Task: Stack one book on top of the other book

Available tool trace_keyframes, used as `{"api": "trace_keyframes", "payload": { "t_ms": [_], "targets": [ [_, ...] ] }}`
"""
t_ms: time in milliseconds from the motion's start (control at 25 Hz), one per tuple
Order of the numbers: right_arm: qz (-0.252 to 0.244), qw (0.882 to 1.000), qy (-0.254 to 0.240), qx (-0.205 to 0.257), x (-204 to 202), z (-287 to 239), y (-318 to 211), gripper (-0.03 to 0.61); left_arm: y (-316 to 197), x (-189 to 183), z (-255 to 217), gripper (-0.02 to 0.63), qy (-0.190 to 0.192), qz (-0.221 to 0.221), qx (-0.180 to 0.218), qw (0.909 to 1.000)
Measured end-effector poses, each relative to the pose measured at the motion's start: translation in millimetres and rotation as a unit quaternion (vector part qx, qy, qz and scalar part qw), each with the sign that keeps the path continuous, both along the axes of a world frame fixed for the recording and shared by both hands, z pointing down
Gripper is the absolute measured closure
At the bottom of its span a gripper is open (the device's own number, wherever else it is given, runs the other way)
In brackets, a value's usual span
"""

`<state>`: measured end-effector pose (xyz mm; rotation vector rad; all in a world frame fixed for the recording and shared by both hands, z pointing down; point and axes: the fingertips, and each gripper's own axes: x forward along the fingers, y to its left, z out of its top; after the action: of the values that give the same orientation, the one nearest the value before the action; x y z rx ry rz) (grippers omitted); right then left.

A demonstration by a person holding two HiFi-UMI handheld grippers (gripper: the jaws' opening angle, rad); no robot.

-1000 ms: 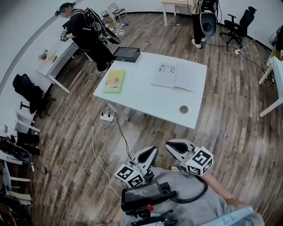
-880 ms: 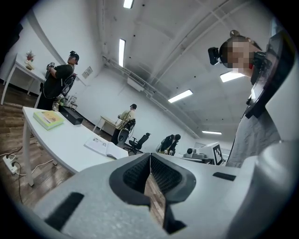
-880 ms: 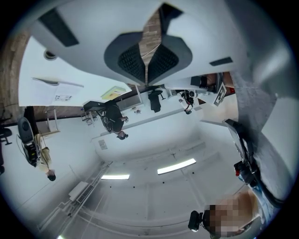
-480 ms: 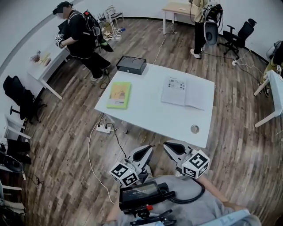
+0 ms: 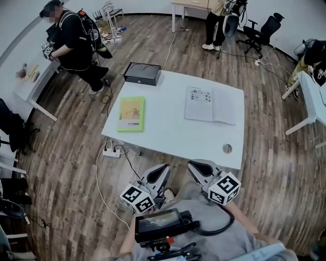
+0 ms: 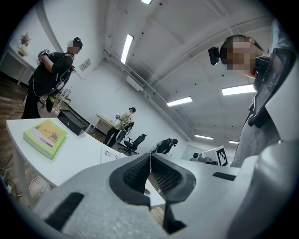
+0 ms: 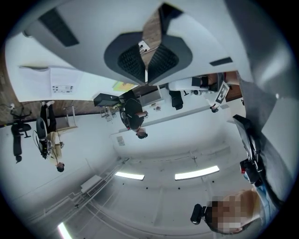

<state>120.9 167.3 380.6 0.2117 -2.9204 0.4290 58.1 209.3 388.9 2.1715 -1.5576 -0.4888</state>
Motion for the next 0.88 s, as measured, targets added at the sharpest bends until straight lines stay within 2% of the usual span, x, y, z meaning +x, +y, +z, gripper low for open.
{"api": "trace_keyframes", "payload": {
  "t_ms": [200, 400, 560, 760, 880],
  "targets": [
    [0.019, 1.000, -0.002, -0.007, -22.1, -0.1, -33.4, 0.548, -32.1, -16.2, 2.5, 0.594, 0.003, 0.021, -0.013, 0.9997],
    [0.023, 1.000, -0.013, -0.011, -40.7, 1.1, -88.8, 0.548, -85.7, -20.6, 0.5, 0.594, -0.011, 0.050, -0.018, 0.9985],
    [0.042, 0.998, -0.041, -0.007, -60.8, -6.0, -126.3, 0.548, -133.7, -31.4, -7.2, 0.594, -0.036, 0.093, -0.026, 0.9947],
    [0.091, 0.994, -0.056, -0.028, -50.2, -2.2, -180.3, 0.548, -185.9, -32.0, -12.0, 0.594, -0.048, 0.126, -0.023, 0.9906],
    [0.121, 0.991, -0.048, -0.035, -39.8, 6.6, -200.5, 0.548, -202.2, -31.9, -7.6, 0.594, -0.046, 0.143, -0.028, 0.9882]
  ]
}}
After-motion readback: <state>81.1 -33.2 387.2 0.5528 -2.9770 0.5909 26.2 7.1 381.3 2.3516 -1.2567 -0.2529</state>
